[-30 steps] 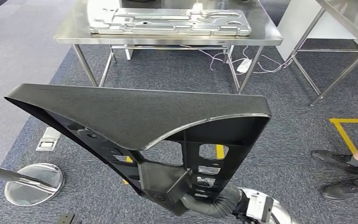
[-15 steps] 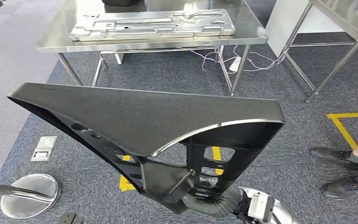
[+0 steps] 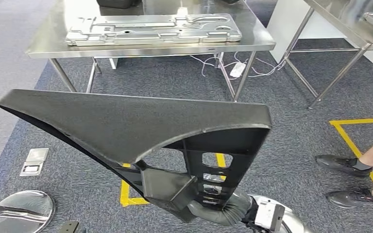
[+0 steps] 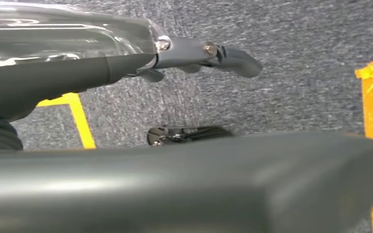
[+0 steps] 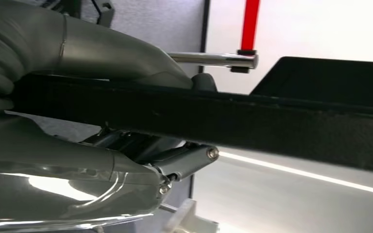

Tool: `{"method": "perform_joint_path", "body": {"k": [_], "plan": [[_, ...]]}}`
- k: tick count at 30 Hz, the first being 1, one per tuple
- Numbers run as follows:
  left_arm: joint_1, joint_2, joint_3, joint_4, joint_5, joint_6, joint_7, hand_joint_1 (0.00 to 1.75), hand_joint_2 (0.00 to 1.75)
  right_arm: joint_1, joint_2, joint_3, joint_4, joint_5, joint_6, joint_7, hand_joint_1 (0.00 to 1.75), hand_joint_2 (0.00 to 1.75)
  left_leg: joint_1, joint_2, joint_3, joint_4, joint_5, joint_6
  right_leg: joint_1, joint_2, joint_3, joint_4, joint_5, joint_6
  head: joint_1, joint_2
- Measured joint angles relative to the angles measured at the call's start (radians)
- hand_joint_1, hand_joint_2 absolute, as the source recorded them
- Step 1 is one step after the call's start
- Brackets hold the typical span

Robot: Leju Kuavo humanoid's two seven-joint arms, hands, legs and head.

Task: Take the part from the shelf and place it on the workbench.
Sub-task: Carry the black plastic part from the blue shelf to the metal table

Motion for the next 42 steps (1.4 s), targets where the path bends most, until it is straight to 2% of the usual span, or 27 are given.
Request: {"method": "perform_joint_path", "body": {"k": [1,2,4,5,6,8,11,12,14,15,16,17,19,20,21,23,26,28,30,31,32,34,35,36,38,40,42], "plan": [[0.000,0.000,0.000,0.000,0.001,0.000,0.000,0.00,1.75,0.002,-0.002,0.000,0.001,-0.001,0.000,0.005,1.75,1.75,-0.001,0.001,0.008,0.000,-0.006,-0.001,0.000,-0.001,-0.019,0.015,0.015,0.001,0.000,0.000],[0.000,0.000,0.000,0.000,0.003,0.000,0.000,0.00,1.75,0.004,-0.003,0.000,0.001,-0.004,0.000,0.010,1.75,1.75,-0.001,0.001,0.017,0.000,-0.013,-0.003,0.000,-0.001,-0.020,-0.010,0.050,0.001,0.000,0.000],[-0.001,0.000,0.000,0.000,0.007,0.001,0.001,0.00,1.75,0.006,-0.008,0.000,0.002,-0.010,-0.001,0.021,1.75,1.75,-0.001,0.001,0.039,0.000,-0.029,-0.008,0.002,-0.006,0.021,-0.130,0.135,-0.003,0.000,0.000],[-0.002,0.000,0.000,0.000,0.009,0.001,0.001,0.00,1.75,0.007,-0.011,0.000,0.002,-0.013,-0.003,0.025,1.75,1.75,-0.003,0.001,0.046,0.000,-0.037,-0.013,0.004,-0.009,0.043,-0.186,0.159,-0.007,0.000,0.000],[-0.002,0.000,0.000,0.000,0.010,0.001,0.002,0.00,1.75,0.008,-0.013,-0.001,0.001,-0.015,-0.005,0.029,1.75,1.75,-0.004,0.001,0.050,-0.001,-0.042,-0.017,0.007,-0.011,0.057,-0.220,0.167,-0.012,0.000,0.000],[-0.004,0.000,0.000,0.000,0.010,0.001,0.004,0.00,1.75,0.012,-0.018,-0.003,0.001,-0.017,-0.012,0.033,1.75,1.75,-0.005,0.002,0.054,-0.006,-0.048,-0.027,0.011,-0.011,0.065,-0.239,0.156,-0.023,0.000,0.000],[-0.007,0.000,-0.002,0.000,0.007,0.000,0.005,0.00,1.75,0.019,-0.024,-0.008,-0.003,-0.020,-0.024,0.042,1.75,1.75,-0.004,0.003,0.049,0.016,-0.068,-0.044,0.003,-0.011,0.075,-0.249,0.150,-0.038,0.000,0.000],[-0.007,0.000,-0.004,0.000,0.004,0.000,0.006,0.00,1.75,0.022,-0.025,-0.010,-0.004,-0.021,-0.027,0.047,1.75,1.75,-0.003,0.003,0.029,0.058,-0.087,-0.049,0.000,-0.012,0.081,-0.252,0.147,-0.043,0.000,0.000],[-0.005,-0.001,-0.005,0.000,0.000,-0.002,0.009,0.00,1.75,0.029,-0.027,-0.011,-0.006,-0.021,-0.034,0.057,1.75,1.75,-0.001,0.003,-0.048,0.189,-0.134,-0.056,0.001,-0.013,0.091,-0.252,0.137,-0.050,-0.001,0.000],[-0.003,-0.001,-0.005,0.000,-0.001,-0.002,0.011,0.00,1.75,0.035,-0.028,-0.011,-0.006,-0.020,-0.038,0.063,1.75,1.75,0.000,0.003,-0.087,0.246,-0.145,-0.058,0.001,-0.012,0.097,-0.252,0.131,-0.050,-0.001,0.000],[0.000,-0.001,-0.005,0.000,-0.002,-0.003,0.013,0.00,1.75,0.040,-0.030,-0.011,-0.007,-0.019,-0.041,0.068,1.75,1.75,0.000,0.003,-0.113,0.272,-0.135,-0.059,0.001,-0.011,0.105,-0.252,0.124,-0.050,-0.001,0.000],[0.002,-0.001,-0.005,0.000,-0.001,-0.003,0.013,0.00,1.75,0.045,-0.032,-0.011,-0.007,-0.018,-0.045,0.073,1.75,1.75,0.000,0.003,-0.120,0.257,-0.103,-0.058,0.001,-0.010,0.115,-0.252,0.117,-0.048,0.000,0.000],[0.005,-0.001,-0.006,0.000,-0.001,-0.002,0.014,0.00,1.75,0.051,-0.034,-0.011,-0.009,-0.015,-0.054,0.080,1.75,1.75,0.000,0.003,-0.091,0.149,-0.009,-0.051,0.000,-0.008,0.141,-0.253,0.099,-0.043,-0.001,0.000],[0.006,-0.001,-0.006,0.000,-0.001,-0.001,0.015,0.00,1.75,0.052,-0.036,-0.011,-0.010,-0.014,-0.056,0.083,1.75,1.75,-0.002,0.002,-0.072,0.096,0.023,-0.047,0.002,-0.006,0.152,-0.253,0.090,-0.038,-0.001,0.000],[0.007,-0.001,-0.006,0.000,-0.001,0.000,0.015,0.00,1.75,0.053,-0.038,-0.012,-0.012,-0.013,-0.058,0.086,1.75,1.75,-0.004,0.002,-0.056,0.058,0.034,-0.042,0.003,-0.005,0.157,-0.253,0.084,-0.033,-0.001,0.000],[0.008,-0.002,-0.007,0.000,-0.001,0.001,0.015,0.00,1.75,0.054,-0.042,-0.012,-0.017,-0.012,-0.059,0.090,1.75,1.75,-0.009,0.002,-0.046,0.034,0.021,-0.033,0.004,-0.003,0.159,-0.257,0.079,-0.022,-0.001,0.000],[0.010,-0.002,-0.007,0.000,0.003,0.002,0.015,0.00,1.75,0.054,-0.050,-0.014,-0.023,-0.014,-0.060,0.096,1.75,1.75,-0.004,0.003,-0.030,0.015,0.012,-0.016,0.004,-0.005,0.158,-0.243,0.063,-0.007,-0.001,0.000],[0.009,-0.002,-0.007,0.000,0.006,0.002,0.014,0.00,1.75,0.055,-0.055,-0.014,-0.024,-0.016,-0.060,0.098,1.75,1.75,-0.001,0.005,-0.016,0.007,0.006,-0.005,0.004,-0.007,0.113,-0.153,0.026,-0.003,-0.001,0.000],[0.010,-0.003,-0.007,0.000,0.007,0.002,0.015,0.00,1.75,0.059,-0.061,-0.014,-0.024,-0.019,-0.060,0.100,1.75,1.75,-0.001,0.006,-0.005,0.006,-0.004,0.000,0.004,-0.008,0.031,-0.026,-0.010,-0.001,-0.001,0.000],[0.012,-0.004,-0.007,0.000,0.008,0.002,0.015,0.00,1.75,0.062,-0.063,-0.014,-0.024,-0.021,-0.061,0.101,1.75,1.75,-0.001,0.006,0.003,0.006,-0.011,-0.001,0.004,-0.008,0.001,0.009,-0.006,0.001,0.000,0.000],[0.014,-0.004,-0.007,0.000,0.008,0.002,0.015,0.00,1.75,0.063,-0.065,-0.015,-0.024,-0.024,-0.063,0.102,1.75,1.75,-0.001,0.006,0.012,0.006,-0.018,-0.002,0.004,-0.009,-0.012,0.007,0.019,0.002,0.000,0.000],[0.016,-0.005,-0.006,0.000,0.009,0.002,0.015,0.00,1.75,0.064,-0.068,-0.015,-0.024,-0.027,-0.066,0.103,1.75,1.75,0.000,0.005,0.036,0.006,-0.036,-0.007,0.004,-0.011,0.013,-0.095,0.110,0.002,0.000,0.000],[0.016,-0.005,-0.006,0.000,0.010,0.003,0.015,0.00,1.75,0.064,-0.070,-0.016,-0.024,-0.028,-0.067,0.104,1.75,1.75,-0.001,0.004,0.045,0.007,-0.044,-0.011,0.006,-0.012,0.030,-0.149,0.145,0.000,0.000,0.000],[0.016,-0.006,-0.006,0.000,0.010,0.003,0.015,0.00,1.75,0.063,-0.073,-0.016,-0.024,-0.028,-0.067,0.105,1.75,1.75,-0.003,0.004,0.050,0.007,-0.051,-0.016,0.007,-0.013,0.046,-0.193,0.160,-0.005,0.000,0.000],[0.016,-0.007,-0.006,0.000,0.011,0.003,0.016,0.00,1.75,0.064,-0.079,-0.017,-0.028,-0.030,-0.069,0.108,1.75,1.75,-0.005,0.004,0.051,0.004,-0.058,-0.025,0.011,-0.012,0.055,-0.219,0.150,-0.017,0.000,0.000],[0.016,-0.008,-0.006,0.000,0.011,0.002,0.015,0.00,1.75,0.064,-0.084,-0.020,-0.035,-0.031,-0.070,0.110,1.75,1.75,-0.005,0.005,0.055,0.000,-0.064,-0.035,0.008,-0.010,0.062,-0.230,0.140,-0.029,0.000,0.000],[0.013,-0.010,-0.006,0.000,0.011,0.001,0.014,0.00,1.75,0.062,-0.087,-0.023,-0.043,-0.032,-0.072,0.112,1.75,1.75,-0.004,0.006,0.043,0.039,-0.086,-0.046,0.003,-0.012,0.074,-0.235,0.132,-0.041,0.000,0.000]]}}
